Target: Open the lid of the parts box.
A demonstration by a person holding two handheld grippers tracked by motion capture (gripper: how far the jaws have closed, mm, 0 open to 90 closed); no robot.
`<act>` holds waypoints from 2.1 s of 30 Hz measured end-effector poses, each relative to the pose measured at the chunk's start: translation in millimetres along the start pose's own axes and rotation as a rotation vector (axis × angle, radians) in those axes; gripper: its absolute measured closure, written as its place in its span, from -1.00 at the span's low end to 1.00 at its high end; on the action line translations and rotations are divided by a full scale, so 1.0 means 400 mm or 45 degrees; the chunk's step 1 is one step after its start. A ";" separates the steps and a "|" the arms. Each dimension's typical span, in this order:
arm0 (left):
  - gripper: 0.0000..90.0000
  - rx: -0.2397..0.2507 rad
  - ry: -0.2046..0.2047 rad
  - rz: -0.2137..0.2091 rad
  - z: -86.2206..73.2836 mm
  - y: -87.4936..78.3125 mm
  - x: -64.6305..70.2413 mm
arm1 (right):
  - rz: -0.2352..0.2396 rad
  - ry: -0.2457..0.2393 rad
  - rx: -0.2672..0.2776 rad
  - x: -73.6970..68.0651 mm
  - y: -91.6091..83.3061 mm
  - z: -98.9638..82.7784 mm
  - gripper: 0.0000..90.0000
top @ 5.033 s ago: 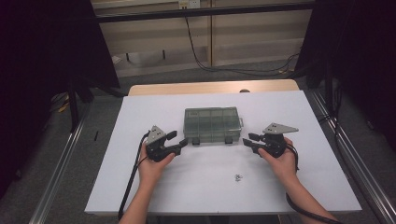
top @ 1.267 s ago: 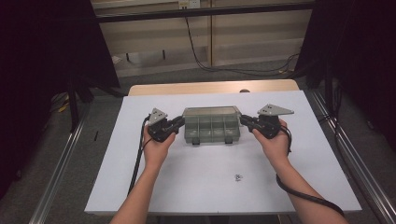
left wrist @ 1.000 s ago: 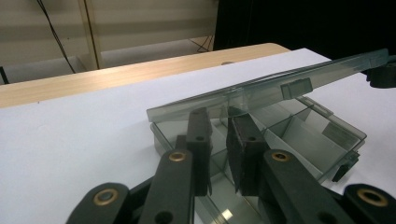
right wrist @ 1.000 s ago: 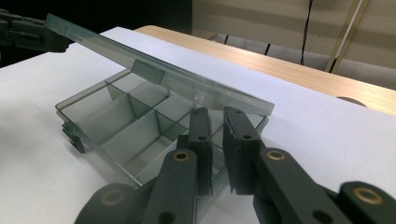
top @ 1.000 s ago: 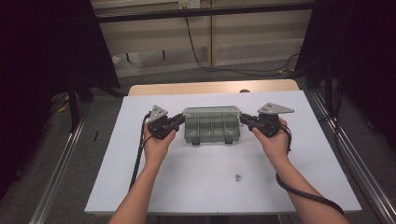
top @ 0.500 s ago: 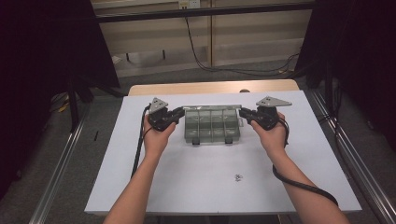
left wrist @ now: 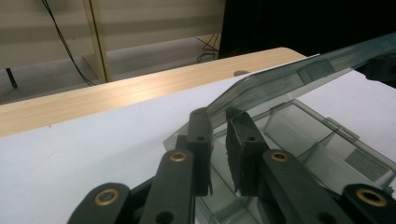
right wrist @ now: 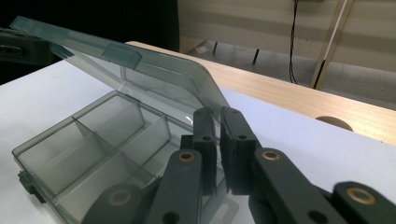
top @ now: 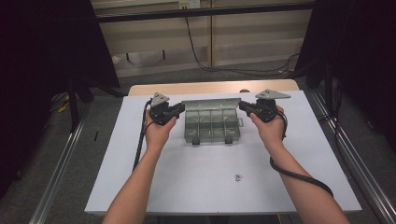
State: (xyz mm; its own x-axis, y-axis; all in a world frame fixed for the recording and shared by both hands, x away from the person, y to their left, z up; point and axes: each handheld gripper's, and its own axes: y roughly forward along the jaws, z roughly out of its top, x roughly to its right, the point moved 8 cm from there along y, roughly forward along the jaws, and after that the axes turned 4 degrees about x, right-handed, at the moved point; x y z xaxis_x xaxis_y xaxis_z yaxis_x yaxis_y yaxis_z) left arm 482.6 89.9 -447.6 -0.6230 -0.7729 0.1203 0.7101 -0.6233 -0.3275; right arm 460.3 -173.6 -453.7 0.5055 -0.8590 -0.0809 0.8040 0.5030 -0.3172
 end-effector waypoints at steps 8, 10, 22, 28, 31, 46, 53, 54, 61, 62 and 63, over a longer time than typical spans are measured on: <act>0.79 -0.008 0.005 0.020 0.015 0.018 -0.011 | -0.010 0.012 0.010 0.008 0.012 0.013 0.88; 0.79 -0.007 0.001 0.017 0.019 0.023 -0.013 | -0.019 0.017 0.007 0.012 0.016 0.017 0.89; 0.78 -0.042 0.018 0.044 0.032 0.049 -0.026 | -0.046 0.043 0.013 0.027 0.043 0.026 0.88; 0.80 -0.055 0.008 0.056 0.025 0.062 -0.033 | -0.062 0.066 0.022 0.037 0.057 0.024 0.88; 0.79 -0.058 0.017 0.074 0.023 0.068 -0.038 | -0.072 0.071 0.006 0.038 0.065 0.021 0.87; 0.77 -0.059 -0.025 0.103 0.019 0.102 -0.060 | -0.100 0.114 -0.014 0.056 0.101 0.007 0.86; 0.77 -0.067 -0.027 0.117 0.025 0.116 -0.060 | -0.103 0.125 -0.029 0.065 0.117 0.008 0.86; 0.77 -0.056 -0.030 0.112 0.026 0.119 -0.062 | -0.103 0.125 -0.029 0.065 0.117 0.008 0.86; 0.77 -0.081 -0.019 0.137 0.017 0.127 -0.072 | -0.093 0.154 -0.046 0.076 0.130 0.001 0.87; 0.77 -0.084 -0.022 0.136 0.014 0.130 -0.073 | -0.093 0.154 -0.046 0.076 0.130 0.001 0.87; 0.77 -0.086 -0.029 0.138 0.012 0.132 -0.074 | -0.099 0.179 -0.047 0.077 0.133 0.003 0.87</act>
State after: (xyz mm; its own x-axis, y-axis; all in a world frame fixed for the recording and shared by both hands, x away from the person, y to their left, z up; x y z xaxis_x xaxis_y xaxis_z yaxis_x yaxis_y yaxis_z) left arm 540.2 79.2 -464.0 -0.5354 -0.8385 0.1017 0.7490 -0.5269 -0.4017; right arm 519.0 -173.4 -471.7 0.3914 -0.9014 -0.1853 0.8256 0.4329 -0.3619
